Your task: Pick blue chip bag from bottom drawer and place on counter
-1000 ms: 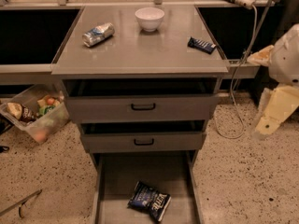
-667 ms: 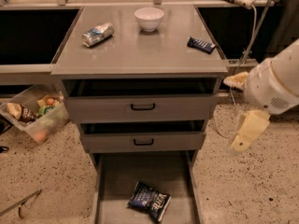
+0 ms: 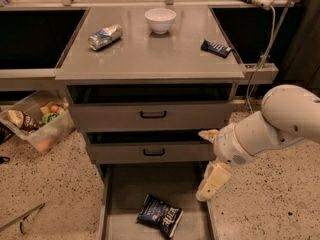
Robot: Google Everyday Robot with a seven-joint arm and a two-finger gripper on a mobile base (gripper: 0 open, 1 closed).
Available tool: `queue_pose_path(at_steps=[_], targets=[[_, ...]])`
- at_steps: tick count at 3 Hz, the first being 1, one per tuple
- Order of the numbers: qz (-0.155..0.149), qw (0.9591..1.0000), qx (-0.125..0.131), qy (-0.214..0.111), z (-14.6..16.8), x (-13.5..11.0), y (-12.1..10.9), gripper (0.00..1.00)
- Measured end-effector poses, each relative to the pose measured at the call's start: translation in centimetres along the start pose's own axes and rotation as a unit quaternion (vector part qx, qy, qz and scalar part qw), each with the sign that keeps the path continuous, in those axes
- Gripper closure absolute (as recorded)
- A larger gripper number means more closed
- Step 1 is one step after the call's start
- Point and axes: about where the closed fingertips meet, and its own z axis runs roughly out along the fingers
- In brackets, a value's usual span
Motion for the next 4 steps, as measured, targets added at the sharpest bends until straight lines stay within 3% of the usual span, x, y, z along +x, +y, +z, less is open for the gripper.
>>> queue_pose_path(at_steps=[1,2,3,4], targets=[[0.000,1.0000,0.000,0.000,0.0,0.0,0.0,0.00],[0.000,1.0000,0.001,0.004,3.6,1.5,0.6,0.00],[0.015,0.9998,-0.010,0.006,11.6,5.7,0.4,0.00],[0.056,0.9984,-0.009,-0.009,19.0,9.1,-0.3,0.00]])
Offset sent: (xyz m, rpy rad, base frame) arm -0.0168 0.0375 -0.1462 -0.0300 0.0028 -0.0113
